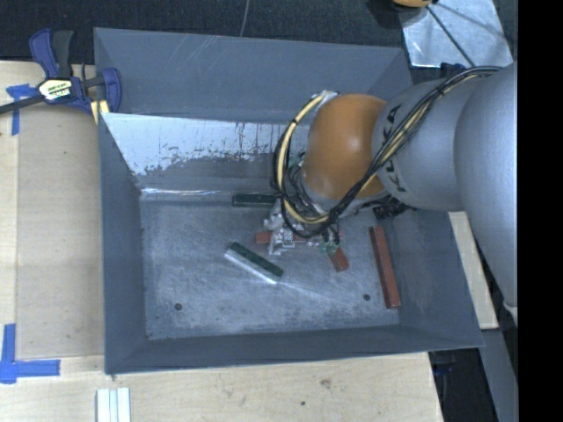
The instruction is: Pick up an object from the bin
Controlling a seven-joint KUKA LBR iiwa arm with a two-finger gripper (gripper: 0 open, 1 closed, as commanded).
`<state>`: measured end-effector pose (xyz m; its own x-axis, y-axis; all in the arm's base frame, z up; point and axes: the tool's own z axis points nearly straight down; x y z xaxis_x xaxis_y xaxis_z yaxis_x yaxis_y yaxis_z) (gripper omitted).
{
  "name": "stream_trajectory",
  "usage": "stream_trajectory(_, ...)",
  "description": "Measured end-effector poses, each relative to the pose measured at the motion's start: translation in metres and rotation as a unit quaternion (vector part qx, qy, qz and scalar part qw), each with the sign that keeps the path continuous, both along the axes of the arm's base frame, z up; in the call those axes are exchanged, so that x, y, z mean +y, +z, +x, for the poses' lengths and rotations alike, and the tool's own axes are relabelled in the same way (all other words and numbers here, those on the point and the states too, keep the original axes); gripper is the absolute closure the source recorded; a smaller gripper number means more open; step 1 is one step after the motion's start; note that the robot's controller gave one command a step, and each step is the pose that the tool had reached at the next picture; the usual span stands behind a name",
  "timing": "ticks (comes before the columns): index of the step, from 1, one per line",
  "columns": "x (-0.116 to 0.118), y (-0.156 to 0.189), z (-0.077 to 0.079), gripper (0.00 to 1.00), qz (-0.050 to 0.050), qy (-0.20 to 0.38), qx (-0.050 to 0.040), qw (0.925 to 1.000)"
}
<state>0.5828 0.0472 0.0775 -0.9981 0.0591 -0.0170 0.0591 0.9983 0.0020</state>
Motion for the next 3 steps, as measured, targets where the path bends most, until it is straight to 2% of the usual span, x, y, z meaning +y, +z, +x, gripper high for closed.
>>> stream_trajectory(1, 0.007, 0.108, 0.021, 1.00, -0.001, 0.015, 0.0070, 0.9999)
stream_trajectory(2, 0.006, 0.107, 0.020, 1.00, -0.001, 0.015, 0.0078, 0.9999)
stream_trajectory(3, 0.006, 0.133, 0.020, 1.00, -0.001, 0.026, 0.0079, 0.9996)
